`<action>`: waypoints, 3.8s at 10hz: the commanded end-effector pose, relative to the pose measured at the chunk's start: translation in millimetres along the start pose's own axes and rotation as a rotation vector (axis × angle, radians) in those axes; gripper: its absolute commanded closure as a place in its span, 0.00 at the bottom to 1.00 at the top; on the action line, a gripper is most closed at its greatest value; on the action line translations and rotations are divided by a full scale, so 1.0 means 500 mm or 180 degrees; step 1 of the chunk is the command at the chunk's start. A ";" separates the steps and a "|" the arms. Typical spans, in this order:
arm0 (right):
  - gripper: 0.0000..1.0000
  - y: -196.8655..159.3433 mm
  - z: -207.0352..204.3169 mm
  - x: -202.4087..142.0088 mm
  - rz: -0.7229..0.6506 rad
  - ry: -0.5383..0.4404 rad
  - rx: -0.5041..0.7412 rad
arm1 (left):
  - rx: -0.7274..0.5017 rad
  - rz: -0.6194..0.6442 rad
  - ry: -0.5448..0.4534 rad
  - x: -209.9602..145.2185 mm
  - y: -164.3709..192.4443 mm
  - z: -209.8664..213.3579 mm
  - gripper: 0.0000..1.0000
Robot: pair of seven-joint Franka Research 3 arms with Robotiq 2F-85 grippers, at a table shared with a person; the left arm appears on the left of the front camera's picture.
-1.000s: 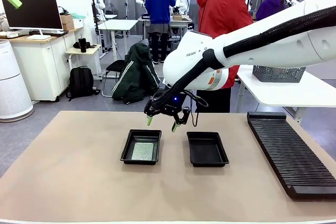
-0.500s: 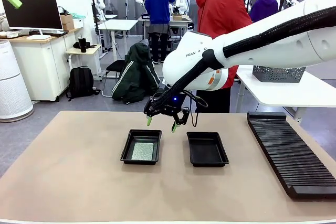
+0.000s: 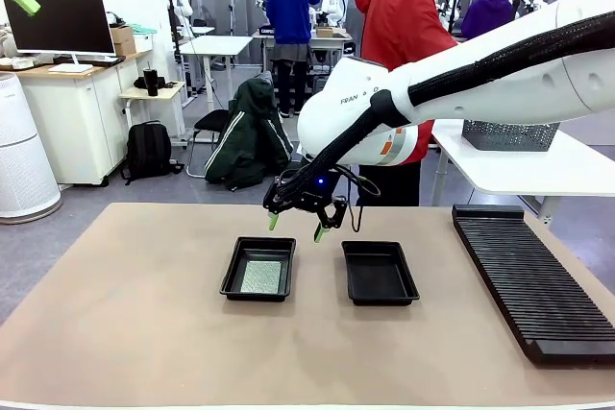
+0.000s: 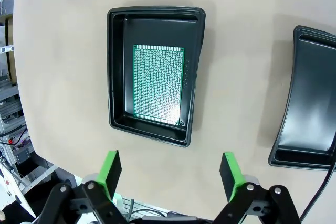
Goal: Inspect and transfer BCBs to ESD trays.
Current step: Pick up the ESD tray and place it on the left side of the table.
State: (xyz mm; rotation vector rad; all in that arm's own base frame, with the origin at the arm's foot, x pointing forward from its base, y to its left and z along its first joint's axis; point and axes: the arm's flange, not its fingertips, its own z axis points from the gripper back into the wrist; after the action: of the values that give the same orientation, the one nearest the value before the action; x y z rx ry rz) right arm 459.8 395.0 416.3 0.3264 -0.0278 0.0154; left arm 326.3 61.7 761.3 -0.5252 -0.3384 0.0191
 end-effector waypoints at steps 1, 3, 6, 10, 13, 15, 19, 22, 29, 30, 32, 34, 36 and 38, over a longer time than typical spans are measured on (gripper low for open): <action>0.00 -0.002 0.000 0.000 0.0008 0.0014 0.0023 | -0.0003 0.0002 0.0002 -0.003 0.002 -0.001 0.00; 0.00 -0.002 0.000 0.000 0.0008 0.0014 0.0023 | -0.0003 0.0002 0.0002 -0.003 0.002 -0.001 0.00; 0.00 -0.002 0.000 0.000 0.0008 0.0014 0.0023 | -0.0003 0.0002 0.0002 -0.003 0.002 -0.001 0.00; 0.00 -0.030 0.045 -0.026 -0.0008 -0.0063 0.0108 | 0.0062 -0.0142 0.0019 -0.004 -0.032 -0.035 0.00; 0.00 -0.085 0.115 -0.054 -0.0015 -0.0209 0.0362 | 0.0147 -0.0230 0.0123 -0.025 -0.091 -0.110 0.00; 0.00 -0.119 0.153 -0.063 -0.0003 -0.0269 0.0455 | 0.0189 -0.0250 0.0250 -0.025 -0.116 -0.184 0.00; 0.00 -0.185 0.204 -0.065 -0.0032 -0.0321 0.0691 | 0.0323 -0.0247 0.0577 -0.024 -0.150 -0.364 0.00; 0.00 -0.208 0.242 -0.072 -0.0046 -0.0332 0.0871 | 0.0521 -0.0300 0.0690 -0.038 -0.165 -0.489 0.00; 0.00 -0.203 0.281 -0.104 -0.0137 -0.0371 0.1151 | 0.0865 -0.0389 0.0728 -0.007 -0.159 -0.730 0.00; 0.00 -0.204 0.283 -0.108 -0.0162 -0.0370 0.1171 | 0.0880 -0.0397 0.0697 0.000 -0.155 -0.758 0.00; 0.00 -0.210 0.288 -0.118 -0.0207 -0.0318 0.1171 | 0.0865 -0.0404 0.0679 0.011 -0.151 -0.811 0.00; 0.00 -0.236 0.297 -0.123 -0.0296 -0.0306 0.1200 | 0.0931 -0.0402 0.0668 0.015 -0.147 -0.853 0.00; 0.00 -0.263 0.297 -0.121 -0.0341 -0.0282 0.1230 | 0.0973 -0.0353 0.0679 0.011 -0.137 -0.892 0.00; 0.00 -0.282 0.292 -0.121 -0.0354 -0.0245 0.1249 | 0.1082 -0.0337 0.0604 0.010 -0.136 -0.921 0.00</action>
State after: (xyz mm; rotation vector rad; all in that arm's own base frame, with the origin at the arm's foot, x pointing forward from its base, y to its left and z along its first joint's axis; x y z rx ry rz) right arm 402.7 220.1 513.5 0.6804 -0.0957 -0.1272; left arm 471.1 -211.8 425.3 -0.2047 -0.1430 -0.0993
